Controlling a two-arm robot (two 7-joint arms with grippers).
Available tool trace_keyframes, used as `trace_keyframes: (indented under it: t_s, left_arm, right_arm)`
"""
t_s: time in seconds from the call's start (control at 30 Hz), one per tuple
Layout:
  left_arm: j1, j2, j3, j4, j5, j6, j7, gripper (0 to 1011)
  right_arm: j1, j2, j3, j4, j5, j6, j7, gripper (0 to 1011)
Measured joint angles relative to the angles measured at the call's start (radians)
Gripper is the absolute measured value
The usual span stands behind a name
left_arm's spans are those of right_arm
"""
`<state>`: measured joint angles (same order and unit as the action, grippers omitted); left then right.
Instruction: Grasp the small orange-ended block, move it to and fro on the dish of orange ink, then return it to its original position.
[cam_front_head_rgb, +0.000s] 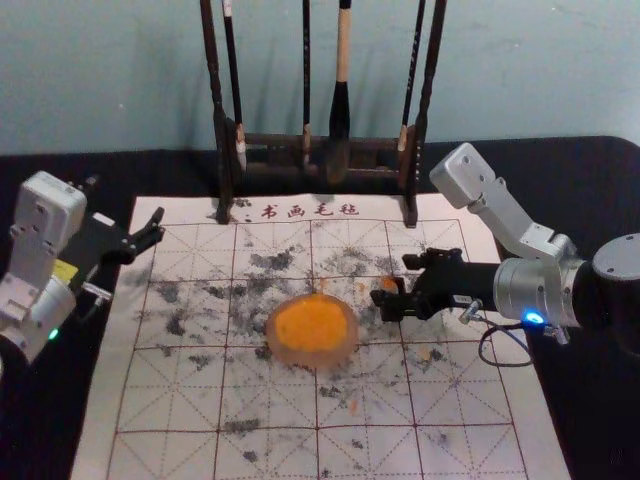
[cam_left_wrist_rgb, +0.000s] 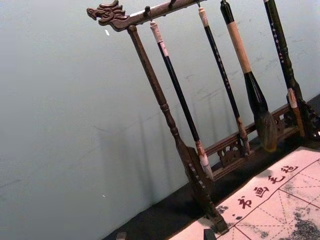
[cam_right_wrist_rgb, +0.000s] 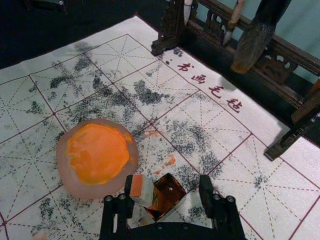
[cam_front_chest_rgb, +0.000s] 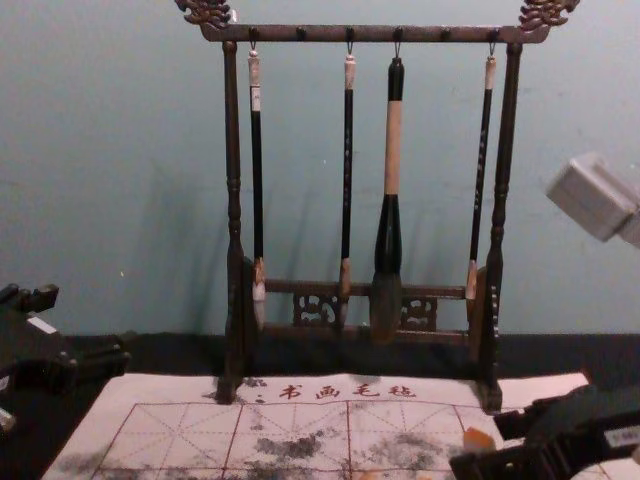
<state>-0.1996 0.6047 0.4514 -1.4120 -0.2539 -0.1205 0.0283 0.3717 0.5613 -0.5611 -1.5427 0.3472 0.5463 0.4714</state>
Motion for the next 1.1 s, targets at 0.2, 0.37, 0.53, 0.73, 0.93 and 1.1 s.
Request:
trace_keyframes:
  t_s: [0.2, 0.37, 0.53, 0.73, 0.93, 1.1]
  left_arm:
    - [0.000, 0.000, 0.000, 0.000, 0.000, 0.000, 0.000, 1001]
    - [0.000, 0.000, 0.000, 0.000, 0.000, 0.000, 0.000, 1001]
    - [0.000, 0.000, 0.000, 0.000, 0.000, 0.000, 0.000, 1001]
    - [0.000, 0.000, 0.000, 0.000, 0.000, 0.000, 0.000, 1001]
    - [0.000, 0.000, 0.000, 0.000, 0.000, 0.000, 0.000, 1001]
    - [0.000, 0.000, 0.000, 0.000, 0.000, 0.000, 0.000, 1001]
  right_arm:
    - [0.000, 0.000, 0.000, 0.000, 0.000, 0.000, 0.000, 918]
    - [0.000, 0.000, 0.000, 0.000, 0.001, 0.000, 0.000, 1002]
    - [0.000, 0.000, 0.000, 0.000, 0.000, 0.000, 0.000, 1000]
    - [-0.007, -0.006, 0.020, -0.010, 0.010, -0.019, -0.001, 1000]
    - [-0.042, -0.018, 0.086, -0.062, 0.037, -0.109, -0.036, 1000]
    - [-0.087, -0.035, 0.151, -0.106, 0.036, -0.227, -0.106, 1000]
